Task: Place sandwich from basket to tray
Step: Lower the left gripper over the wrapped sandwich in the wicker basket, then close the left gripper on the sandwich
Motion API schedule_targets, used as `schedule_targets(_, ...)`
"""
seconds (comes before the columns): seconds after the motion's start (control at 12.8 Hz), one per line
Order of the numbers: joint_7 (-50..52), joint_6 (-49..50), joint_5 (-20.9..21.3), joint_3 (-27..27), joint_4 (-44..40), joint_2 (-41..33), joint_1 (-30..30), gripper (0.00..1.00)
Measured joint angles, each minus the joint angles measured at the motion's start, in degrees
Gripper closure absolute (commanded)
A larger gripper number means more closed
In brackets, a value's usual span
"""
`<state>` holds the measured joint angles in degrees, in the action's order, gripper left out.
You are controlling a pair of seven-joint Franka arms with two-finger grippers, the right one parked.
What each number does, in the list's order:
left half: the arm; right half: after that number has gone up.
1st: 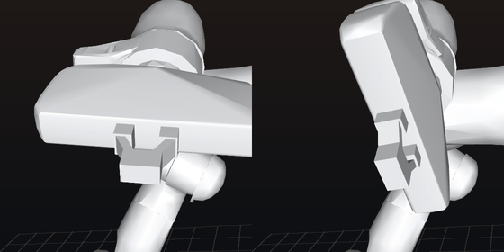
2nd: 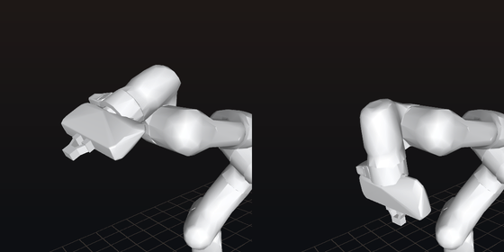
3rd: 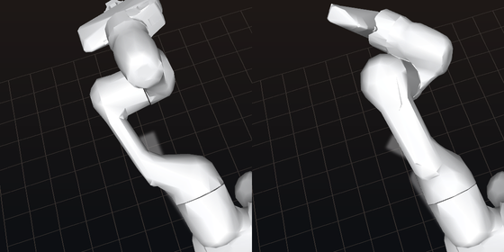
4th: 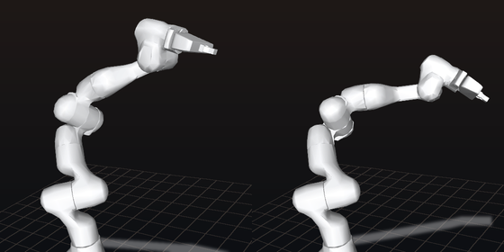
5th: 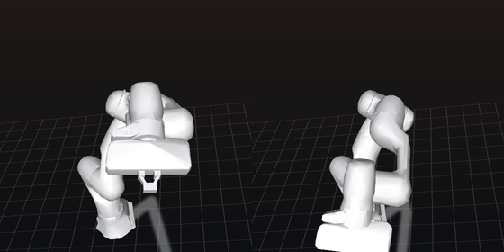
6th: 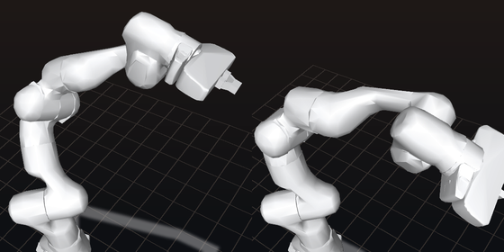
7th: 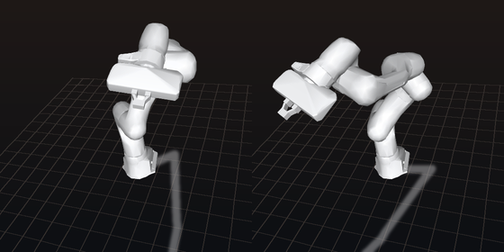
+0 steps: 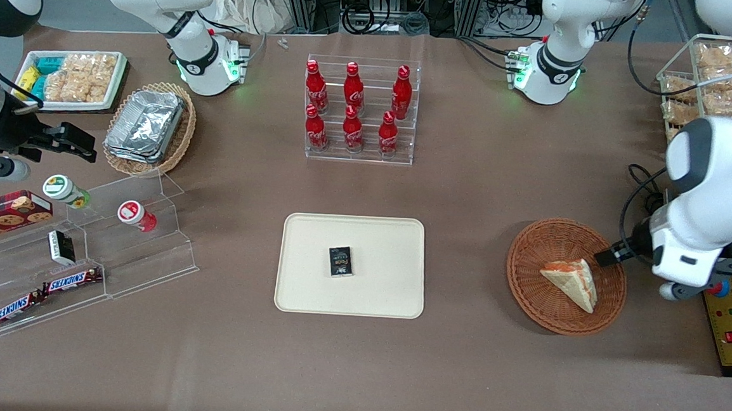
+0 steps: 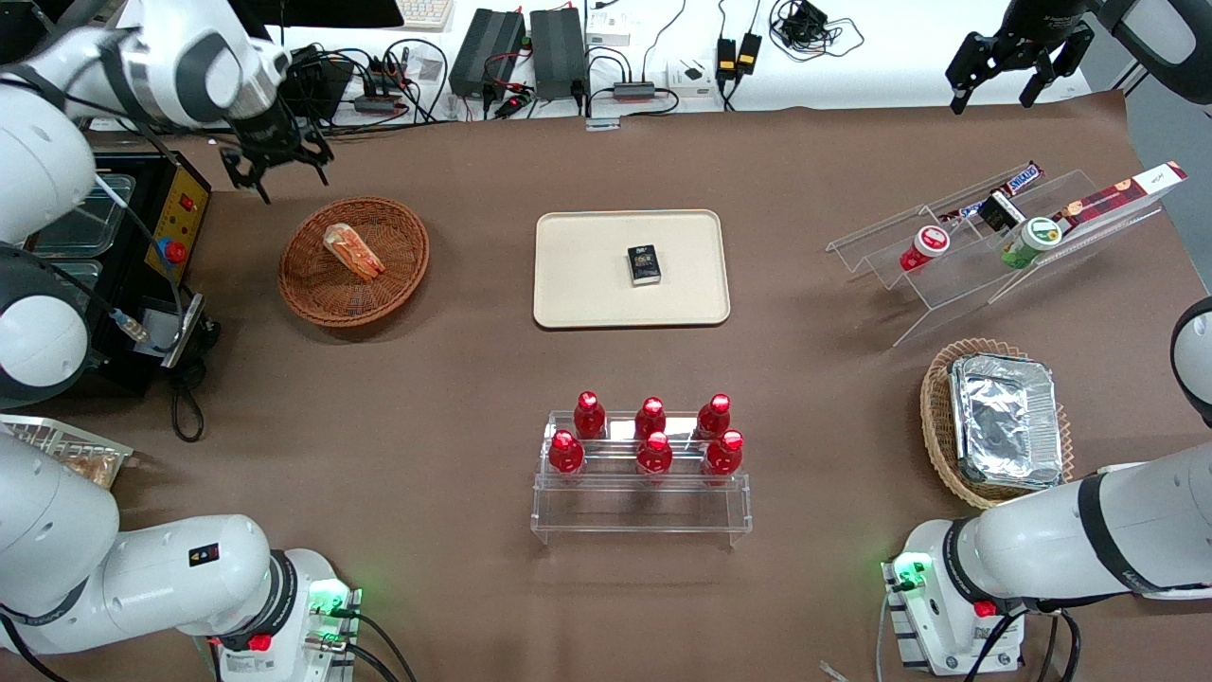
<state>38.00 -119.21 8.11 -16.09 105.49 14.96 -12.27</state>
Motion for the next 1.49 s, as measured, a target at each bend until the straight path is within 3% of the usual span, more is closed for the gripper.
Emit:
schedule_targets(0.55, 12.50, -10.00, 0.62, 0.62, 3.57, 7.43, -3.16, 0.00)
schedule_targets(1.49, 21.43, -11.05, 0.60, -0.22, 1.89, 13.18, -1.62, 0.03)
